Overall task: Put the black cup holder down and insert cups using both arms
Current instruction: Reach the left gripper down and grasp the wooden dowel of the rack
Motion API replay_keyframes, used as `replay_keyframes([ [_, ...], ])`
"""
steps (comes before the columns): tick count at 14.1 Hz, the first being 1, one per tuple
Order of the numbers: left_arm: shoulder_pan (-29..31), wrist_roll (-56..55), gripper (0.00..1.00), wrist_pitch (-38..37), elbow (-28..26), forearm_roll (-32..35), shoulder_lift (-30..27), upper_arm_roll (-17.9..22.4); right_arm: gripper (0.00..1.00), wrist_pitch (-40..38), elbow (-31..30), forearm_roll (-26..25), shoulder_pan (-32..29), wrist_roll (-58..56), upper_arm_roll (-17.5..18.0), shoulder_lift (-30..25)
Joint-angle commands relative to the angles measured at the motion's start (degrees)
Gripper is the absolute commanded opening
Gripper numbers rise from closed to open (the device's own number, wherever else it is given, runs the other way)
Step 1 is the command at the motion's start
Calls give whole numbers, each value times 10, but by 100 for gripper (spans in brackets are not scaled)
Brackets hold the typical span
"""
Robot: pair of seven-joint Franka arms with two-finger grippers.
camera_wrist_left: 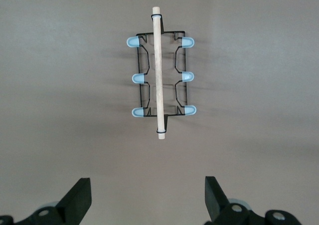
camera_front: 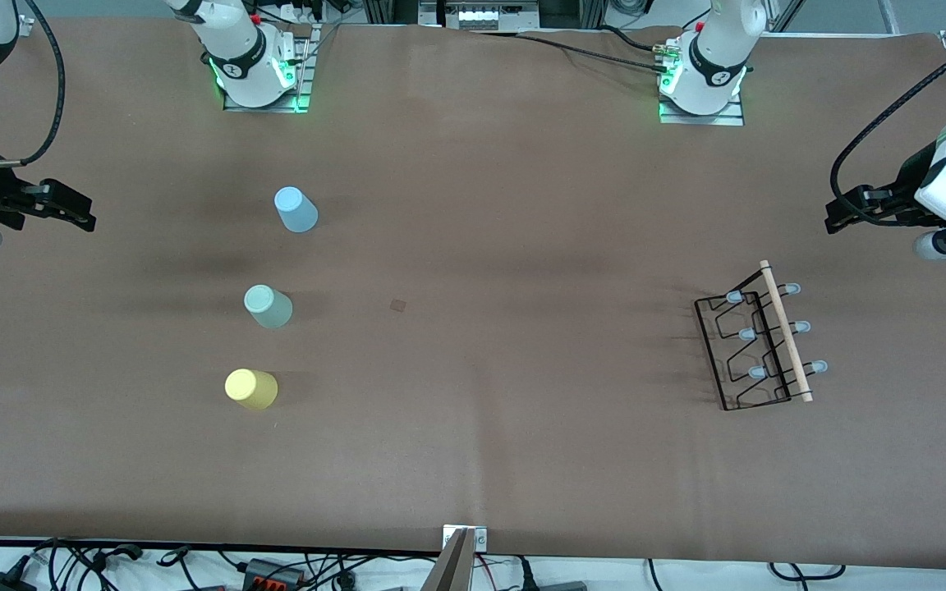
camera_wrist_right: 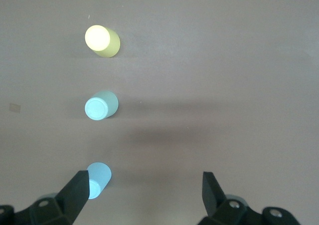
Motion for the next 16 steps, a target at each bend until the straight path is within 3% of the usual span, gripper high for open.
replay_keyframes([
  [1, 4, 6, 100, -12, 15, -6, 5, -2, 100, 1, -16, 9, -4, 4, -2, -18],
  [7, -1, 19, 100, 10, 12, -32, 22, -1, 100, 3, -13, 10, -5, 9, -1, -17],
  [11, -2, 9, 100, 187, -138, -32, 35, -7, 100, 3, -12, 10, -7, 9, -1, -16],
  [16, 7, 9, 100, 281, -205, -31, 60, -5, 100, 5, -11, 10, -5, 9, 0, -12],
])
